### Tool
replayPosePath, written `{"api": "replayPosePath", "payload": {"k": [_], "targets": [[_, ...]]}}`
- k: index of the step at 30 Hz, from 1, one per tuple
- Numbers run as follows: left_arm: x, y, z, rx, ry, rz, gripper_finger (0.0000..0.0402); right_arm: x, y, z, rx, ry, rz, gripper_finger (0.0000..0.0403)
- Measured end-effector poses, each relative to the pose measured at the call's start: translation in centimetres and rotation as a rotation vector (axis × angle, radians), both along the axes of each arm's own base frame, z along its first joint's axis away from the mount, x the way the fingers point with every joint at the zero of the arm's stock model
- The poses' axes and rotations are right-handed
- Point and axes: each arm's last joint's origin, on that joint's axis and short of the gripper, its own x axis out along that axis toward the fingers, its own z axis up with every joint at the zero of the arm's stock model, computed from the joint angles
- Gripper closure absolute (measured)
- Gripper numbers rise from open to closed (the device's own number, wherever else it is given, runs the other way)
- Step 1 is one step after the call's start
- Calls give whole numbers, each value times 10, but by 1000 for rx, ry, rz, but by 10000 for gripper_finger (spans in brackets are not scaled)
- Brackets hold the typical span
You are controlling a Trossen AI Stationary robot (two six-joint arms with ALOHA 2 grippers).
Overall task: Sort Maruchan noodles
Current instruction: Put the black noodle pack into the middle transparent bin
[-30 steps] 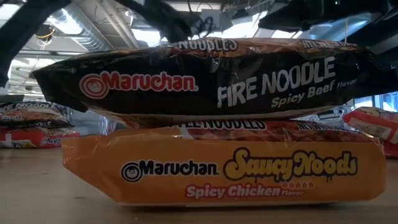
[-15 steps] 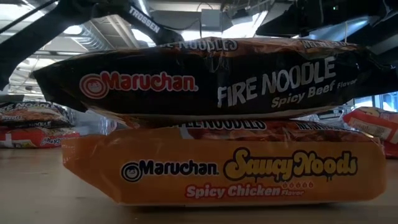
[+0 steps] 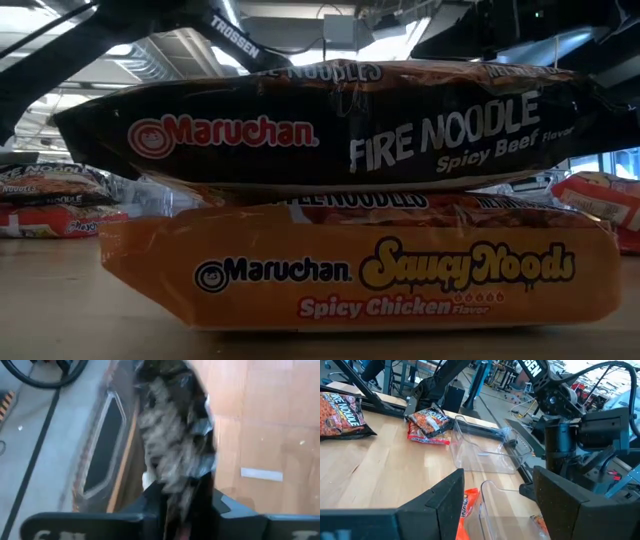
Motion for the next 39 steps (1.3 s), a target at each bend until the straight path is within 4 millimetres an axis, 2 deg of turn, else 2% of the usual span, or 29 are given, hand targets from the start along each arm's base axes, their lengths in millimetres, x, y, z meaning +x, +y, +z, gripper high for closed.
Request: {"api": "replayPosePath", "payload": {"k": [6,14,20,24,33,36,39], "targets": [[1,1,1,12,-9,3,300,0,0,0,0,0,0,189],[3,0,4,57,-12,30,299,0,0,0,2,0,0,189],[7,-7,19,102,-55,22,300,0,0,0,3,0,0,189],[5,-3,20,163,-34,91,300,0,0,0,3,-1,0,189],[8,-8,22,168,-43,82,301,0,0,0,3,0,1,189],[10,-14,32,181,-57,70,301,0,0,0,3,0,1,189],[9,-23,51,193,-78,61,301,0,0,0,3,0,1,189]]}}
